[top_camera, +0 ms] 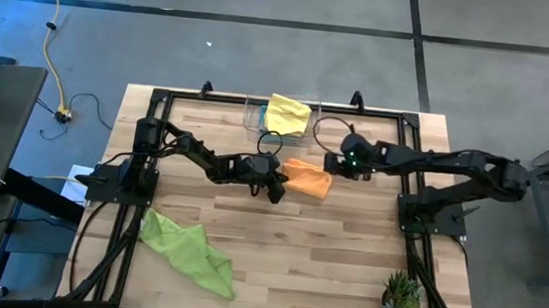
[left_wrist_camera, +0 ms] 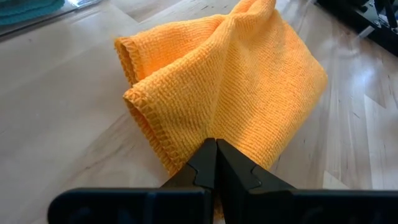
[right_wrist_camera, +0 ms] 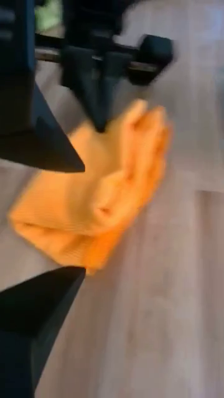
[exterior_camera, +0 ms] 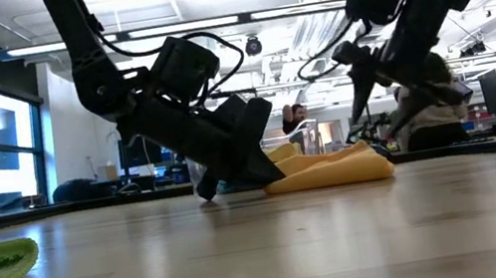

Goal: Fold microfiber towels
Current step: Put the orange towel into the transparent bin

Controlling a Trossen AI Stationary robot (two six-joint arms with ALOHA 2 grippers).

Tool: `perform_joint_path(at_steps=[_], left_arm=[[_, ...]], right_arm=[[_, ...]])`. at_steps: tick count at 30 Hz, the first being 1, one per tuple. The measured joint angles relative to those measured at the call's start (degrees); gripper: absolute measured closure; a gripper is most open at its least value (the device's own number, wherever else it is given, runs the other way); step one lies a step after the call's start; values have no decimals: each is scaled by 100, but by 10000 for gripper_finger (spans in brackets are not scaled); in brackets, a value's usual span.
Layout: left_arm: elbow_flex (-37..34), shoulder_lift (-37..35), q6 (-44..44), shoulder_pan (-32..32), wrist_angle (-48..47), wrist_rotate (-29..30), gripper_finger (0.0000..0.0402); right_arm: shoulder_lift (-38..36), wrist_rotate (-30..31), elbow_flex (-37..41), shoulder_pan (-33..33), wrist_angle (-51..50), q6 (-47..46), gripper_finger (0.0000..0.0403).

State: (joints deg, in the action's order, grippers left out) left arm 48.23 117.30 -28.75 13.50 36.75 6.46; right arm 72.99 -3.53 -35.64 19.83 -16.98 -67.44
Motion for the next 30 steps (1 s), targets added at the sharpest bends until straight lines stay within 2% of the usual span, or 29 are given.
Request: perform_joint_path(at_steps=[5, 10, 17, 22, 30], left_arm=[[0, 0, -2, 0, 13, 4, 401], [-2, 0, -4, 0, 22, 6, 401], [-2, 0, -15, 0, 31, 9, 401], [-2, 0, -13, 0, 32, 9, 401], [-2, 0, -11, 0, 33, 11, 401]], right_arm=[[638, -137, 2, 116, 199, -162, 114], [1130, -311, 2, 10, 429, -525, 112], [1211, -153, 2, -41, 653, -741, 119], [1222, 147, 3, -34, 808, -681, 173], [1222, 183, 4, -36, 1135, -158, 301]])
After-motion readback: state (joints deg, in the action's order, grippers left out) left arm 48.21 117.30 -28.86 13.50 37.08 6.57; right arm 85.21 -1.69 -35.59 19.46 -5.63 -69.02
